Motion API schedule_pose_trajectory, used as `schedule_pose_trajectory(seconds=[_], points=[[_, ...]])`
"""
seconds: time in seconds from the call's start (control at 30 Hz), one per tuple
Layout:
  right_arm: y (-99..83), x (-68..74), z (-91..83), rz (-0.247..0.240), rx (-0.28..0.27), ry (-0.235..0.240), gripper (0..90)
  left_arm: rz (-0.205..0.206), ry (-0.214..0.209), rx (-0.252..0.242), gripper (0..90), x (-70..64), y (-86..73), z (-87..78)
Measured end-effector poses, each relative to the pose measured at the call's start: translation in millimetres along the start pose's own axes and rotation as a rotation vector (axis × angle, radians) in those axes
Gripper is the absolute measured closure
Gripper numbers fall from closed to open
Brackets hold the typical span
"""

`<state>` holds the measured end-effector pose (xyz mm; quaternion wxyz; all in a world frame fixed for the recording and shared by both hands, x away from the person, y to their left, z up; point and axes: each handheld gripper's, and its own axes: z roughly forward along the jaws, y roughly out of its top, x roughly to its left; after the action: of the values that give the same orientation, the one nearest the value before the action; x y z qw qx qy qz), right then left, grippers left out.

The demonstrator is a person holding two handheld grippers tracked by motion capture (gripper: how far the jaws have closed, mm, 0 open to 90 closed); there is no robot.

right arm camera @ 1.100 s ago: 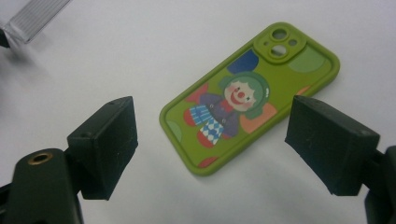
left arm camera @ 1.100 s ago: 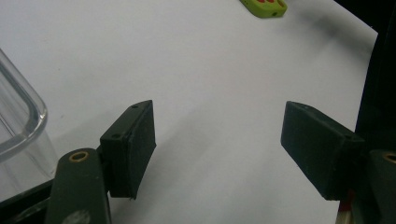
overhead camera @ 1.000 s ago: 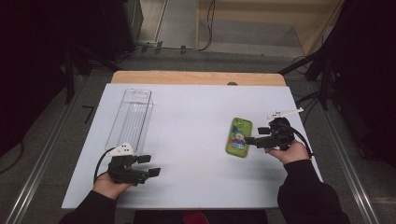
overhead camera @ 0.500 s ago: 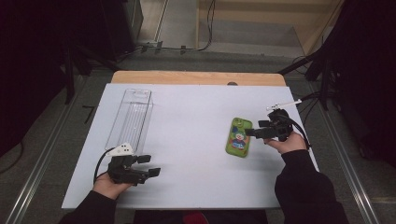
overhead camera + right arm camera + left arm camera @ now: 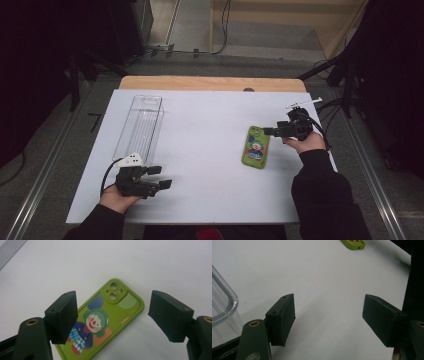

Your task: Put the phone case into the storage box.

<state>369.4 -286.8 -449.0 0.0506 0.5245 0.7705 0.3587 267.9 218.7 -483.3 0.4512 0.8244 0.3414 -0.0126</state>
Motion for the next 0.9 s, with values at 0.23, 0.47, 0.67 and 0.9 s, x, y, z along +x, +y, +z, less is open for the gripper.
schedule_pose_trajectory(seconds=[0.23,0.47,0.67,0.9], points=[[2.7,-6.8,5.2,0.013,0.014,-0.072,87.6,0.000,0.001,0.002,27.1,0.6,0.1,-0.8],[-3.8,-21.6,17.8,0.085,0.022,-0.084,87.8,0.001,0.001,0.000,27.1,0.7,0.2,-1.0],[-5.5,-26.3,30.3,0.111,0.046,-0.098,87.8,0.000,0.000,0.001,27.1,0.5,0.3,-0.5],[-10.0,-29.9,42.2,0.130,0.086,-0.120,87.8,0.000,-0.002,0.002,27.1,0.1,0.0,0.1]])
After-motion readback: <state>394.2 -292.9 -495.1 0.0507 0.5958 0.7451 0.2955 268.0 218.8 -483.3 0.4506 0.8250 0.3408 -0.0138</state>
